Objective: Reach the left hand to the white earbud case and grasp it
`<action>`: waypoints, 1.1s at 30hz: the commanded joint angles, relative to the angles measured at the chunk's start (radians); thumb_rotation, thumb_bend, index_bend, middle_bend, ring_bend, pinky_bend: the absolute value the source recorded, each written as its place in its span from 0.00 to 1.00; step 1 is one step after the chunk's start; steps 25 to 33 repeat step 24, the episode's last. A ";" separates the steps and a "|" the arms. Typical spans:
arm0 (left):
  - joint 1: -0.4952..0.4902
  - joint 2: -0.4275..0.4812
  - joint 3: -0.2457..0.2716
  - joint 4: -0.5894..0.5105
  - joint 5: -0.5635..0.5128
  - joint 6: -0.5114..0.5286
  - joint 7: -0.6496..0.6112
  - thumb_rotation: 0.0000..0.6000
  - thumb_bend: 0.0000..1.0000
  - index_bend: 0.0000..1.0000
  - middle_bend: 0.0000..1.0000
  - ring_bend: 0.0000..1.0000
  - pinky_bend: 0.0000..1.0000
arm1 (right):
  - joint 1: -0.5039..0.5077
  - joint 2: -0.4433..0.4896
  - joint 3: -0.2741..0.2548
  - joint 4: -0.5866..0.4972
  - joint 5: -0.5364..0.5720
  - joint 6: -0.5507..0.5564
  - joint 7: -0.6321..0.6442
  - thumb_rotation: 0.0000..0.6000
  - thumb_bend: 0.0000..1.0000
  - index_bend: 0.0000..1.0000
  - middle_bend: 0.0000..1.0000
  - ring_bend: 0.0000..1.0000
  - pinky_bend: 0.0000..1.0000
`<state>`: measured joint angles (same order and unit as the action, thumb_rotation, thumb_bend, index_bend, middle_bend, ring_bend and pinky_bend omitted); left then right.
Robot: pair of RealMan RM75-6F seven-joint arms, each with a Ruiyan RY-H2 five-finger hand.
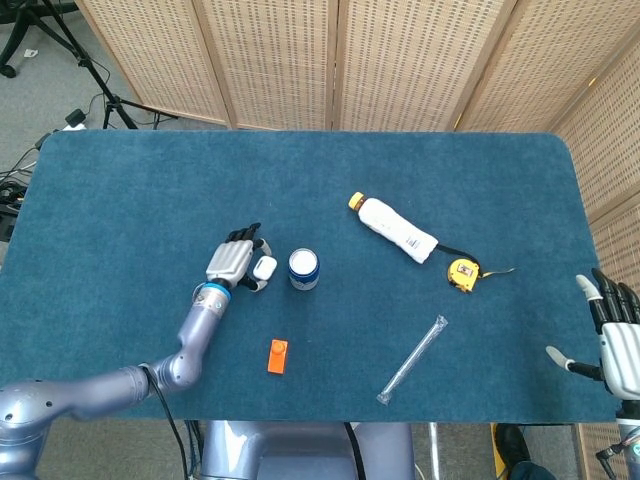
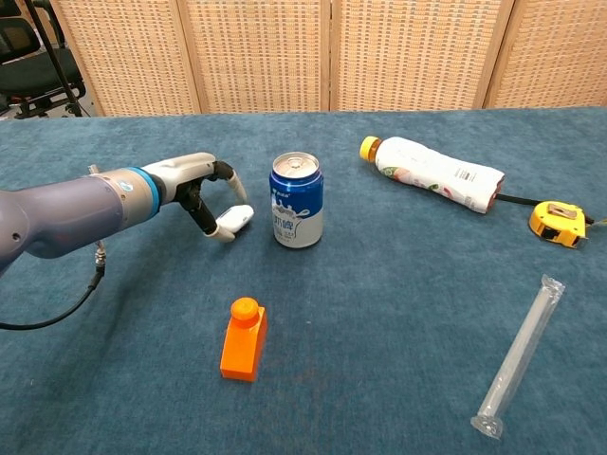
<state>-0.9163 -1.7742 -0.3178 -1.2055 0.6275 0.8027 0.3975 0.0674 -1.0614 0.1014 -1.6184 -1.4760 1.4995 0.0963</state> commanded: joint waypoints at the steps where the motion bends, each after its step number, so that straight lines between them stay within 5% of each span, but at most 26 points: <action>1: 0.008 0.034 0.009 -0.047 -0.019 0.013 0.006 1.00 0.14 0.00 0.00 0.00 0.00 | 0.000 -0.001 -0.001 -0.002 -0.002 0.001 -0.003 1.00 0.00 0.00 0.00 0.00 0.00; 12: 0.124 0.211 0.003 -0.210 0.147 0.068 -0.156 1.00 0.05 0.00 0.00 0.00 0.00 | -0.002 -0.002 -0.002 -0.006 -0.005 0.006 -0.012 1.00 0.00 0.00 0.00 0.00 0.00; 24: 0.447 0.451 0.203 -0.223 0.618 0.467 -0.396 1.00 0.05 0.00 0.00 0.00 0.00 | -0.003 -0.008 -0.003 -0.011 -0.004 0.010 -0.038 1.00 0.00 0.00 0.00 0.00 0.00; 33: 0.447 0.451 0.203 -0.223 0.618 0.467 -0.396 1.00 0.05 0.00 0.00 0.00 0.00 | -0.003 -0.008 -0.003 -0.011 -0.004 0.010 -0.038 1.00 0.00 0.00 0.00 0.00 0.00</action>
